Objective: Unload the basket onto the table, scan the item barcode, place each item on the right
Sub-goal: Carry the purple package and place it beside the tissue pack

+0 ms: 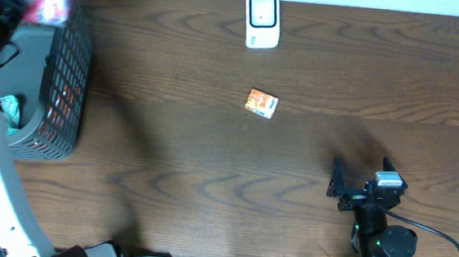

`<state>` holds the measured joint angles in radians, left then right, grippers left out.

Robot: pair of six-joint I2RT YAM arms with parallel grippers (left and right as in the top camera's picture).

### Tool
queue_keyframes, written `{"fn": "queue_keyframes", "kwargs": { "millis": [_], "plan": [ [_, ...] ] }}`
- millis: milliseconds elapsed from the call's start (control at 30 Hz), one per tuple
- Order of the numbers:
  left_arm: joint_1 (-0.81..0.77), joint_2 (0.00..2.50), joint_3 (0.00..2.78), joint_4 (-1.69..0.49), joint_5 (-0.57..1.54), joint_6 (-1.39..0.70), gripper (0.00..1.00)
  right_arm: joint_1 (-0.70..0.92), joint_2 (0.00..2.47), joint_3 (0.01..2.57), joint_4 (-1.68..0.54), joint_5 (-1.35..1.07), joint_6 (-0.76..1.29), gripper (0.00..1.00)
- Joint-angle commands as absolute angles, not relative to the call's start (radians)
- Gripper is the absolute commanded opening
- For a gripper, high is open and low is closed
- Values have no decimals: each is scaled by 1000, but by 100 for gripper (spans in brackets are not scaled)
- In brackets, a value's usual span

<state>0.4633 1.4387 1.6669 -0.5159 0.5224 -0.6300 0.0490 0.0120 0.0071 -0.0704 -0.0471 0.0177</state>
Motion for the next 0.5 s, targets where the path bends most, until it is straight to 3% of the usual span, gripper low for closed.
{"fn": "queue_keyframes", "kwargs": {
  "millis": [0,467],
  "plan": [
    [369,1402,1678,-483,699,-564,7,41,8,6,-75,-39,21,99],
    [-32,1589,1671,-654,659,-199,7,41,8,6,-75,-39,21,99]
  ]
}}
